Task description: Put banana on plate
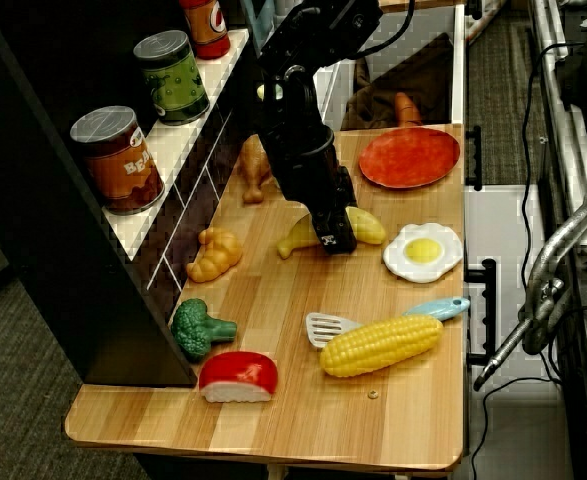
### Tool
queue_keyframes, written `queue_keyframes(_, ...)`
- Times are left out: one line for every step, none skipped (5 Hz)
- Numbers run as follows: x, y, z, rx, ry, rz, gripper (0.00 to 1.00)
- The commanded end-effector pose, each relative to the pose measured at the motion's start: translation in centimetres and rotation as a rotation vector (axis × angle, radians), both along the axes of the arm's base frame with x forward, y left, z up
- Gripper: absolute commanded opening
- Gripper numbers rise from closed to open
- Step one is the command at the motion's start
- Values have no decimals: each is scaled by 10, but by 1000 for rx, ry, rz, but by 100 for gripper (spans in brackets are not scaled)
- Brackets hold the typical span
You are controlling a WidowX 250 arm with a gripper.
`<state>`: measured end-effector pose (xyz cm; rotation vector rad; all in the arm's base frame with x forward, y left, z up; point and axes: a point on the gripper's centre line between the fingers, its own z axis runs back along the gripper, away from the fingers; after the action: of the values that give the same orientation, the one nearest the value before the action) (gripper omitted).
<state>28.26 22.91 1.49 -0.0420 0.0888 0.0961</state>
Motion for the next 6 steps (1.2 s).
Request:
queue_keyframes(9,6,17,-5,-12,60,0)
queue_keyframes(7,2,46,-50,-16,63,0)
queue_keyframes(1,-1,72,-88,-5,48,0)
queue_keyframes(-6,-5,77,-82,11,49,0)
queue_keyframes(-17,-15,73,-68,20,30,0)
queue_keyframes(-32,-30,70,-69,24,-6,0)
